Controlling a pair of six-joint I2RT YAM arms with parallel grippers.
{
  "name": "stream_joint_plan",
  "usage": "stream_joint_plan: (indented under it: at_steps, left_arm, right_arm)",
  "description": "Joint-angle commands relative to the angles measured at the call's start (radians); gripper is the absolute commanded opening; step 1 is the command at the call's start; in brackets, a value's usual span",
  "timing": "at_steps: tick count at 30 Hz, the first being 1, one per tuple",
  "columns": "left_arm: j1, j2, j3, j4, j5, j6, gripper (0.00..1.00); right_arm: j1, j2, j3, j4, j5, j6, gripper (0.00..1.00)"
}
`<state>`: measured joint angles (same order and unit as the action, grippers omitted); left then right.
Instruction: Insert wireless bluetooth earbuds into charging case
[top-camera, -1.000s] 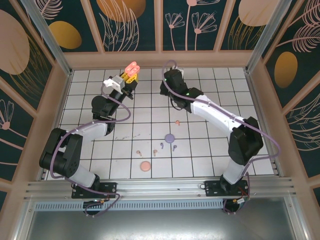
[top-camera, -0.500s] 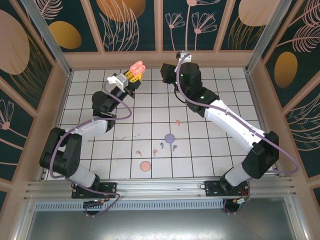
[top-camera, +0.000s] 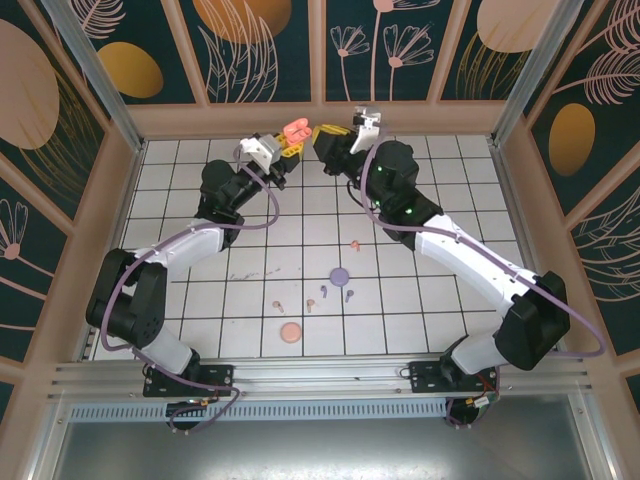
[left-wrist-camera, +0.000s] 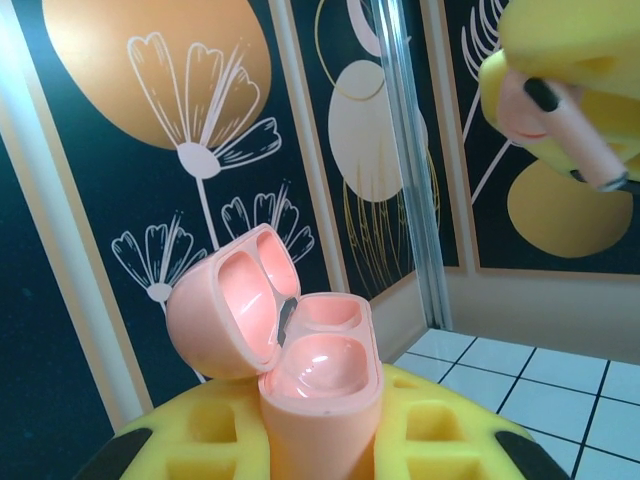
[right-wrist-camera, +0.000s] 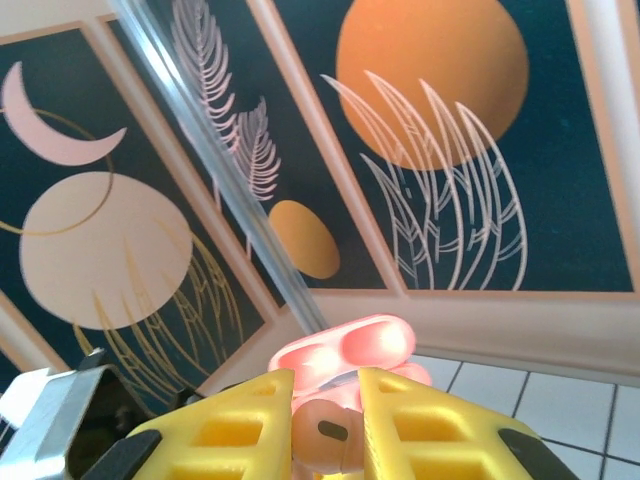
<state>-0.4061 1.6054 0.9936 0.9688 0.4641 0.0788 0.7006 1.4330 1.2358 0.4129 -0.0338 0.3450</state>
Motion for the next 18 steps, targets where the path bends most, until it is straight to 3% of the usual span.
stream_joint_plan:
  at_steps: [1,18]
  left_arm:
    - [-0.008,0.011,0.032,-0.025,0.016,0.006,0.0]
    - [-0.02,-0.005,0.025,-0.024,0.048,-0.001,0.0]
  right_arm:
    - [0.01,-0.017,-0.03,0.155,-0.065,-0.025,0.2]
    - [0.011,0.084,-0.039,0.286,-0.12,-0.008,0.2]
